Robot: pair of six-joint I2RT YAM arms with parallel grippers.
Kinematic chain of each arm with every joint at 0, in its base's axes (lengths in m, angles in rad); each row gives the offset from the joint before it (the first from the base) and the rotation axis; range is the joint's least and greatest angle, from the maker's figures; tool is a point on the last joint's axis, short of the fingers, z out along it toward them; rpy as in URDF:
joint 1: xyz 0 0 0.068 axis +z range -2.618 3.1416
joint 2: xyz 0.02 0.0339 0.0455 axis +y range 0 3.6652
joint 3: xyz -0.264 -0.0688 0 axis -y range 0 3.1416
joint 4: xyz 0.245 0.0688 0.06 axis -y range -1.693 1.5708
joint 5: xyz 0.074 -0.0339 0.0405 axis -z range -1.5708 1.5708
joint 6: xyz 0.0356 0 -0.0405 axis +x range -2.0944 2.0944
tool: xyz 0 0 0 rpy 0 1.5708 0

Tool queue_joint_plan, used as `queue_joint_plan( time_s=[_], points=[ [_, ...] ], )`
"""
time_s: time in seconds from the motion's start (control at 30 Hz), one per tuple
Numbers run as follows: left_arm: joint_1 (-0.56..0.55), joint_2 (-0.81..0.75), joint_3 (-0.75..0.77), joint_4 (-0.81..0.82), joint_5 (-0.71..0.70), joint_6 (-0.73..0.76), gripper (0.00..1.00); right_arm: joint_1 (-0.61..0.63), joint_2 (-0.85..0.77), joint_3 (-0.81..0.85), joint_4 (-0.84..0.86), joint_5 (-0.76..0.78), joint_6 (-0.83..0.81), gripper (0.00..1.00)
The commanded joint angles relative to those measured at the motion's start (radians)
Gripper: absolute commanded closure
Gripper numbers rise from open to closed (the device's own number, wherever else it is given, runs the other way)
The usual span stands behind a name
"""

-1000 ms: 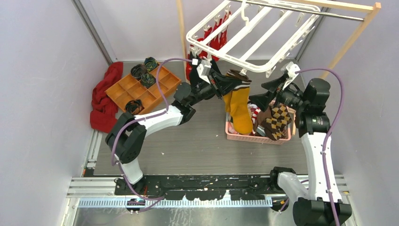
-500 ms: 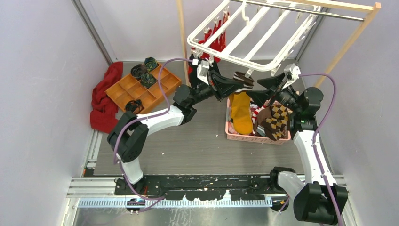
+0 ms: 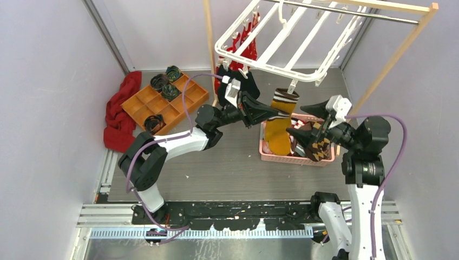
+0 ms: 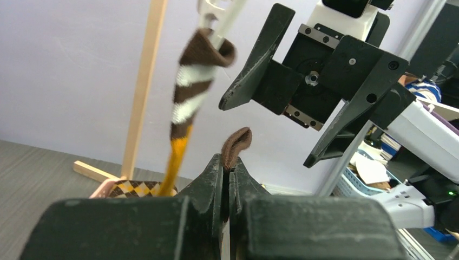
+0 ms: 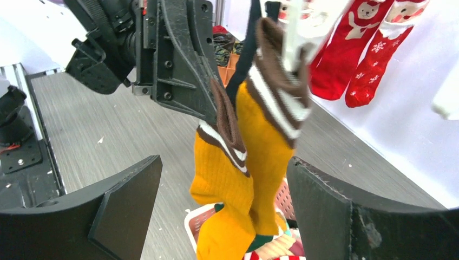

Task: Clip the socks to the hanger
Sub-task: Adjust the hanger on the clothesline.

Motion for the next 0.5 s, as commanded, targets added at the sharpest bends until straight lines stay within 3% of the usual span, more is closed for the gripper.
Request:
queue_joint_plan(
  time_s=[0.0, 0.27, 0.37, 0.47],
  points=[
    [-0.015, -0.113, -0.061, 0.088, 0.049, 0.008, 1.00, -0.006, -0.067, 0.053, -0.296, -0.024, -0.165, 0.09],
    [-0.087, -0.202, -0.115, 0.098, 0.045, 0.002, 1.00, -0.006, -0.135, 0.076, -0.389, -0.178, -0.239, 0.12],
    [-0.118, -0.201, -0.102, 0.103, 0.050, -0.002, 1.00, -0.006, -0.121, 0.068, -0.301, -0.195, -0.178, 0.13],
    [-0.136, -0.196, -0.096, 0.124, 0.035, -0.016, 1.00, -0.002, -0.104, 0.047, -0.039, -0.203, 0.014, 0.15]
  ],
)
